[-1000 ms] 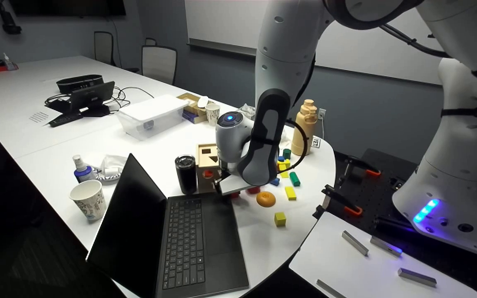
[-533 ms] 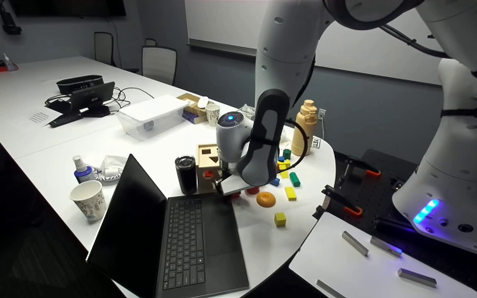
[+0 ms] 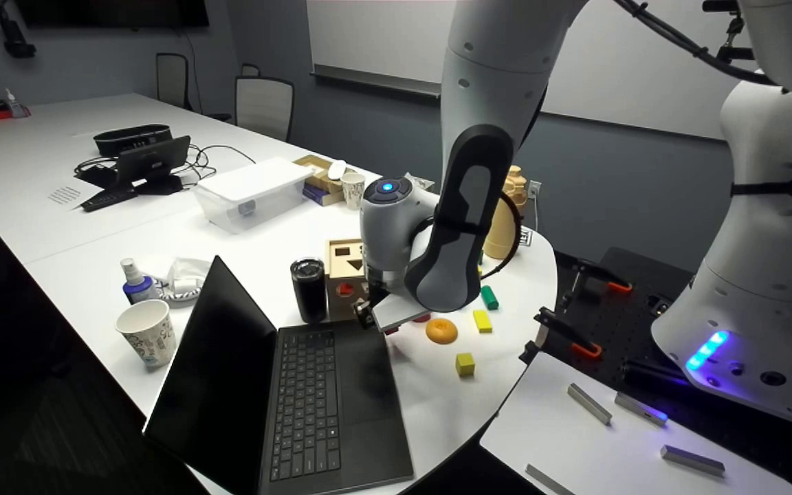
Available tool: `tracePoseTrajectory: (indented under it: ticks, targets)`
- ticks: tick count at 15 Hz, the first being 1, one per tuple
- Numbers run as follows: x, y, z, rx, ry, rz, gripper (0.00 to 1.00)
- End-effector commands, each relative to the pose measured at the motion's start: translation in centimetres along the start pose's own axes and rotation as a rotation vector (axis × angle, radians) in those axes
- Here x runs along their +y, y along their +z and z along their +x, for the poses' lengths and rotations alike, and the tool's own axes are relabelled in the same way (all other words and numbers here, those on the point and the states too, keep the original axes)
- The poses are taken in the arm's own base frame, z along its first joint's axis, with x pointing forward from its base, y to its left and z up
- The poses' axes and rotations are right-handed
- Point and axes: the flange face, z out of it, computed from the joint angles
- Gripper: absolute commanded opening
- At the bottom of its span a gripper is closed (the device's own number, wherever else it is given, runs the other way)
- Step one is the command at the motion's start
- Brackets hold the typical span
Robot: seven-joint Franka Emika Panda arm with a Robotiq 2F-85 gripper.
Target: Put the orange block inside the wooden toy box.
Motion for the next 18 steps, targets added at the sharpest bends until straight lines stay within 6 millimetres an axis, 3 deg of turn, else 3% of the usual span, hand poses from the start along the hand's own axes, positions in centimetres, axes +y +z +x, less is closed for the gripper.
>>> tracePoseTrajectory:
  ticks: [1, 5, 9, 12, 18]
  targets:
    - [-0.2, -6.5, -1.2, 0.053, -0.052, 0.0, 0.12]
    - [-0.7, -12.0, 1.1, 0.153, -0.109, -0.005, 0.12]
    - [0.0, -15.9, 5.4, 0.226, -0.129, 0.012, 0.12]
    - [0.9, -17.1, 8.1, 0.247, -0.129, 0.033, 0.12]
    - [1.6, -16.8, 11.6, 0.232, -0.126, 0.106, 0.12]
